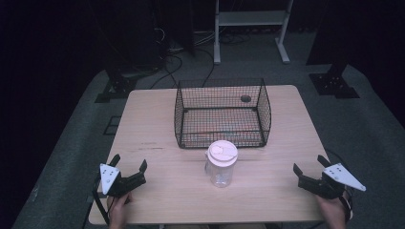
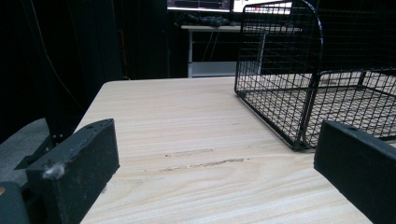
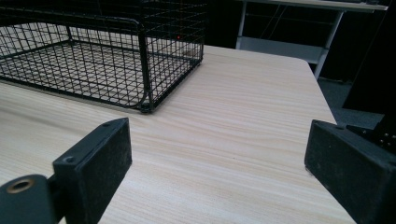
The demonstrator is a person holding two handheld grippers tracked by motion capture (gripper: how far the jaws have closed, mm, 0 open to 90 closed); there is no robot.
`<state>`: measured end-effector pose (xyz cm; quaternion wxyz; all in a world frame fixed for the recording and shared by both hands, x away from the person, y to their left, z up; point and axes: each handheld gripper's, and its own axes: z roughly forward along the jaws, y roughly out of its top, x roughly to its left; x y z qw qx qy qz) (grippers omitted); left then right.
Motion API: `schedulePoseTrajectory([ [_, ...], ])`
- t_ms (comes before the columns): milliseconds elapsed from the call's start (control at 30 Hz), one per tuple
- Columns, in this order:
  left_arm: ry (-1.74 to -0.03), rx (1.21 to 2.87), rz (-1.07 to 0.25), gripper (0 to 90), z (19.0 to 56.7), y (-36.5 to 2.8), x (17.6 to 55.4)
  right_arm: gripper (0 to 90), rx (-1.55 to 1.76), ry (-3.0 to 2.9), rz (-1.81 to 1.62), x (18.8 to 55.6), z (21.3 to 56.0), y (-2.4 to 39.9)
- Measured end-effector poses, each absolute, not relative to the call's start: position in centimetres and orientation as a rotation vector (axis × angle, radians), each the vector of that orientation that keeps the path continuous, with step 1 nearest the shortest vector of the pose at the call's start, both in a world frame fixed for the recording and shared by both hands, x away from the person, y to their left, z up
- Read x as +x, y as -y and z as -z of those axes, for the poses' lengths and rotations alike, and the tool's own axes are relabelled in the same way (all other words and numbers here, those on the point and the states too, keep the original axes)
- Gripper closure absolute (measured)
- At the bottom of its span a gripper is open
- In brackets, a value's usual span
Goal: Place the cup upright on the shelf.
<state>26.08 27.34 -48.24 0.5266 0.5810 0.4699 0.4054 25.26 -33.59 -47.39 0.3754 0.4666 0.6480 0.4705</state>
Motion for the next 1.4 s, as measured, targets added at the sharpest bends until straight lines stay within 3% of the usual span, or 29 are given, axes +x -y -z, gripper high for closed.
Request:
schedulePoseTrajectory([
  [1400, -1.116, 1.385, -0.972, 0.0, 48.2, -27.4, 26.0, 2.3, 0.916, -1.851, -1.322, 24.3, 43.8, 26.2],
])
